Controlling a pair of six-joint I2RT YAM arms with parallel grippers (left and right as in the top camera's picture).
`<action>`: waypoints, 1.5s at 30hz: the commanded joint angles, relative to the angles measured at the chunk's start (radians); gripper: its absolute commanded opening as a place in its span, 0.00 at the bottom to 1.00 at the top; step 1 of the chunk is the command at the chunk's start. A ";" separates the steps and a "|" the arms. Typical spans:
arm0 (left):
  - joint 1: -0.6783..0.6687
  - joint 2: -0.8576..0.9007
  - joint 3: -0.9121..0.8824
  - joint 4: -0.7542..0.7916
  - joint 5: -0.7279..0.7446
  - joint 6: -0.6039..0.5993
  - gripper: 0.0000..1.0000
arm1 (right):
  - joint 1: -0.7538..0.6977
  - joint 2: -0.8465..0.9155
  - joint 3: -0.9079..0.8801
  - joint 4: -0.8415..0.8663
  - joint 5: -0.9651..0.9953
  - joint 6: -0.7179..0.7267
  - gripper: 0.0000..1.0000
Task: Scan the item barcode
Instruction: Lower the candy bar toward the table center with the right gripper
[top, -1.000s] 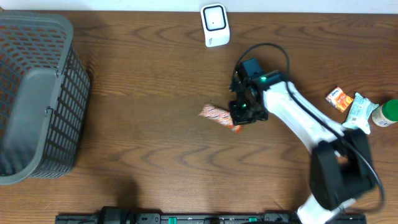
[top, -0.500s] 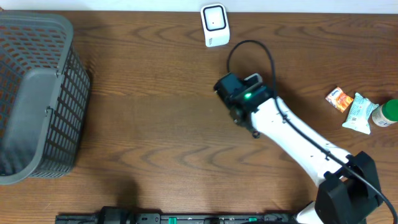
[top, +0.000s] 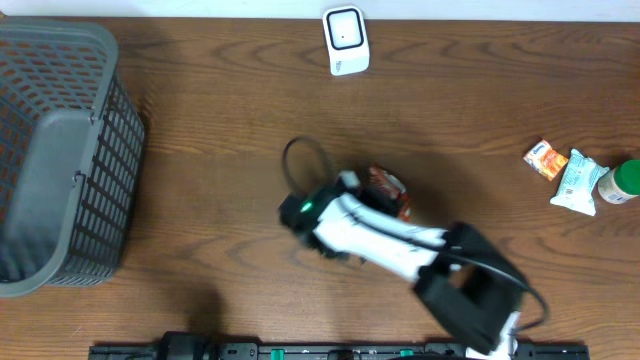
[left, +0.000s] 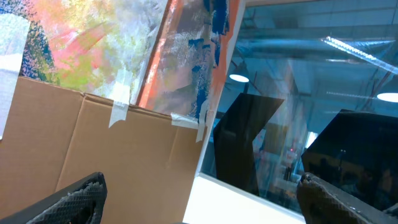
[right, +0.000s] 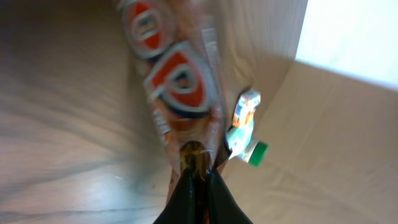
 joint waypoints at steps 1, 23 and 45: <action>0.005 -0.005 -0.001 0.004 -0.008 -0.005 0.98 | 0.091 0.096 0.007 0.016 -0.008 0.017 0.02; 0.005 -0.005 -0.001 0.004 -0.008 -0.006 0.98 | 0.153 0.148 0.317 0.103 -0.355 -0.006 0.75; 0.005 -0.005 -0.001 0.003 -0.008 -0.005 0.98 | -0.138 0.146 0.231 0.058 -0.801 0.003 0.01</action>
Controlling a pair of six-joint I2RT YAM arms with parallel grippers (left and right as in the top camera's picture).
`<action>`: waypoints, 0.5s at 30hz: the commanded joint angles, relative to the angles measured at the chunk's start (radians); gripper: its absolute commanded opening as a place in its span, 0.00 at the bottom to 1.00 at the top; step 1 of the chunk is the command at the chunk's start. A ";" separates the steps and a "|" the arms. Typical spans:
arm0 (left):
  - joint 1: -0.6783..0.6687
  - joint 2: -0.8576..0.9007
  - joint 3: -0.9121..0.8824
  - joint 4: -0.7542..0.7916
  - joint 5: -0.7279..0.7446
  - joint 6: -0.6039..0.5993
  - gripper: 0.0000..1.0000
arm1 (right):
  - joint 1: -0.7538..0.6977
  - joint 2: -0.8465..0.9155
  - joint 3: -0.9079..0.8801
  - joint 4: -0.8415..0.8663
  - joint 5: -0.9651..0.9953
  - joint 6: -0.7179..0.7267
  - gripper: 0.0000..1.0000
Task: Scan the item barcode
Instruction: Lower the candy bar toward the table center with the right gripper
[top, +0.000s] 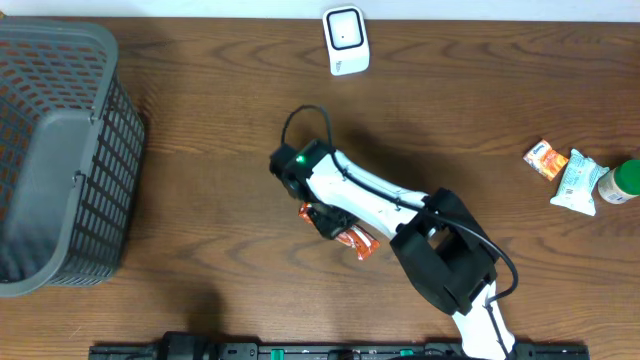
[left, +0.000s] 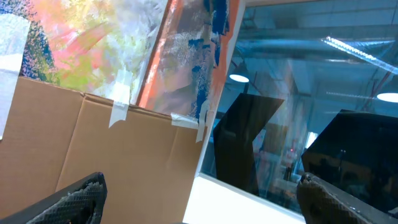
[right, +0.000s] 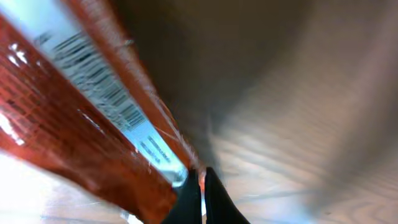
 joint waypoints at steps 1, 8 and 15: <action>0.004 -0.005 -0.001 0.004 -0.008 -0.005 0.98 | 0.027 -0.010 -0.055 0.010 -0.080 0.032 0.01; 0.004 -0.005 -0.001 0.004 -0.008 -0.005 0.98 | 0.037 -0.025 -0.038 0.018 -0.015 0.079 0.01; 0.004 -0.005 -0.001 0.004 -0.008 -0.006 0.98 | 0.037 -0.134 0.018 -0.026 -0.051 0.079 0.01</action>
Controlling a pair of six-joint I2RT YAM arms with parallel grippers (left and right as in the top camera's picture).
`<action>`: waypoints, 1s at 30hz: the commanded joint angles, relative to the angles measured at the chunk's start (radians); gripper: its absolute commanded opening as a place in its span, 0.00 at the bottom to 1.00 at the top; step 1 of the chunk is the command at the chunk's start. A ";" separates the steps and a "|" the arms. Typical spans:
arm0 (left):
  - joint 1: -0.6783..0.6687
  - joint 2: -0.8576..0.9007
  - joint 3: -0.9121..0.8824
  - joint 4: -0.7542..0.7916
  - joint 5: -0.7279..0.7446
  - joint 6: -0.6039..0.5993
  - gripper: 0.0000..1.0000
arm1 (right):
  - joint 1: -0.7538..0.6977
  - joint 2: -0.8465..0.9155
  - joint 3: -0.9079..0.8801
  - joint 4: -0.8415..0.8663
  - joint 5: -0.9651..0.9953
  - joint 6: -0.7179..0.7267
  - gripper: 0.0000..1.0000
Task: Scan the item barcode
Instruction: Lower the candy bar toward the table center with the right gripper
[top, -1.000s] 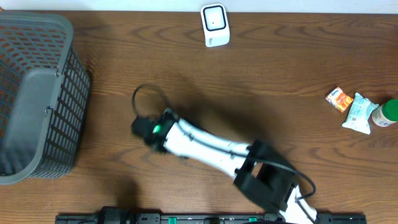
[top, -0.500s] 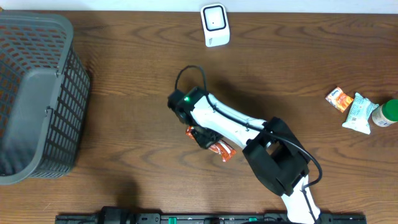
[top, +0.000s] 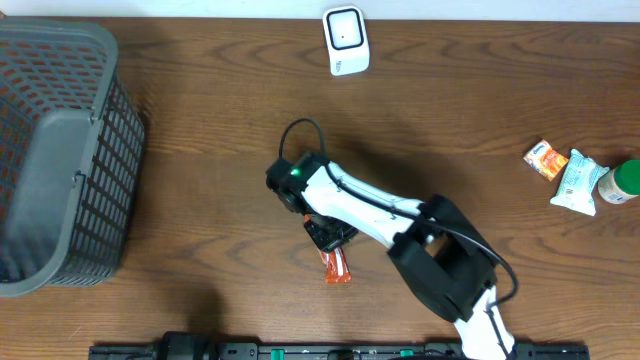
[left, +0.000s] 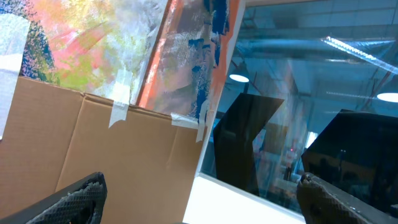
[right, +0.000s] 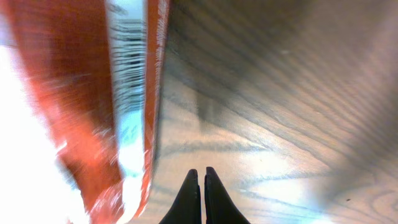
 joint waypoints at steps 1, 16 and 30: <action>0.005 -0.005 -0.001 0.004 -0.008 -0.006 0.98 | -0.001 -0.108 0.034 -0.004 -0.029 0.020 0.01; 0.005 -0.005 -0.001 0.004 -0.008 -0.005 0.98 | 0.012 -0.114 -0.188 0.206 -0.277 -0.018 0.01; 0.005 -0.005 -0.001 0.004 -0.008 -0.005 0.98 | -0.010 -0.139 -0.155 0.229 -0.293 -0.063 0.01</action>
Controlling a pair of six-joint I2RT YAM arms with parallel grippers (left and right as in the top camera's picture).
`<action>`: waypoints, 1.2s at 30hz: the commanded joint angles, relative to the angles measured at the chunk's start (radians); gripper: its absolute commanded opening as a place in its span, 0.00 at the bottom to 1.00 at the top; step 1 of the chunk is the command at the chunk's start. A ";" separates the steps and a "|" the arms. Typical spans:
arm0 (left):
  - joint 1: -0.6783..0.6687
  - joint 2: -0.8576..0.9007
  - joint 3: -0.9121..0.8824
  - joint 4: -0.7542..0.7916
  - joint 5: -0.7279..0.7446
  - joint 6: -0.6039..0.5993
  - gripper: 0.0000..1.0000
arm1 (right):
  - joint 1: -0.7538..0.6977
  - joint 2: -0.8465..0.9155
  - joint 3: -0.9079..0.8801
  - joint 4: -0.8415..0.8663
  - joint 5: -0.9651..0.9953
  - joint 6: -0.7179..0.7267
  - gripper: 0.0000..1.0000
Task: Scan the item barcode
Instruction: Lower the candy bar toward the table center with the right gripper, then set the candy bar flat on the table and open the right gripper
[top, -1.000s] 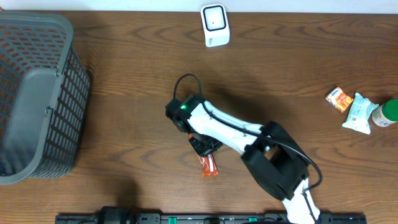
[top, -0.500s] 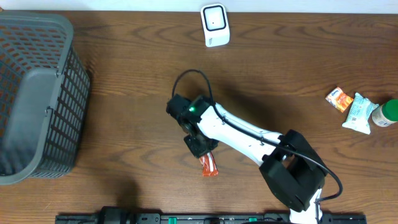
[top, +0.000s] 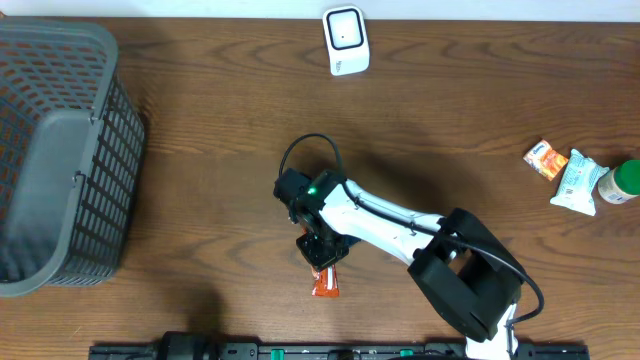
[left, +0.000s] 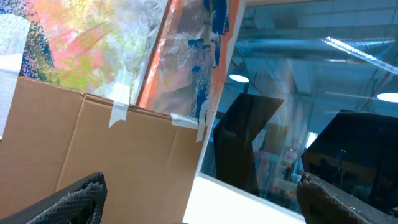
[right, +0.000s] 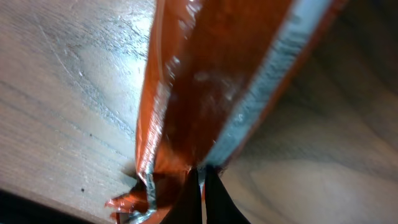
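An orange-red foil snack packet (top: 324, 282) hangs from my right gripper (top: 322, 252) over the table's near middle; its lower end points toward the front edge. In the right wrist view the packet (right: 211, 81) fills the frame, with my right gripper (right: 201, 171) shut on its edge; no barcode shows here. The white barcode scanner (top: 346, 40) stands at the table's far edge, well away from the packet. My left gripper (left: 199, 186) is open, pointing up at cardboard and a window, off the table and outside the overhead view.
A grey mesh basket (top: 60, 160) takes up the far left. At the right edge lie a small orange packet (top: 545, 158), a white-green sachet (top: 576, 182) and a green-capped bottle (top: 622, 182). A black cable loop (top: 310, 150) rises from the right arm.
The right gripper has shifted slightly right and toward the front edge, and the packet has turned; the barcode strip seen in the wrist view a second ago no longer faces the camera.
The right gripper held the packet near the table's middle, printed face toward its camera. Then the wrist had turned and the packet hung nearer the front edge with its barcode side showing. Now it hangs lower still, a plain foil side showing. The left arm stayed still.
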 joint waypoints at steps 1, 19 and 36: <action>0.004 -0.005 -0.002 0.004 -0.008 -0.005 0.98 | -0.023 -0.034 0.077 -0.026 0.019 -0.015 0.01; 0.004 -0.005 -0.001 0.004 -0.008 -0.005 0.98 | 0.093 0.018 0.106 -0.021 -0.036 -0.063 0.01; 0.004 -0.005 -0.001 0.003 -0.008 -0.005 0.98 | 0.046 0.018 -0.027 0.009 0.147 -0.123 0.02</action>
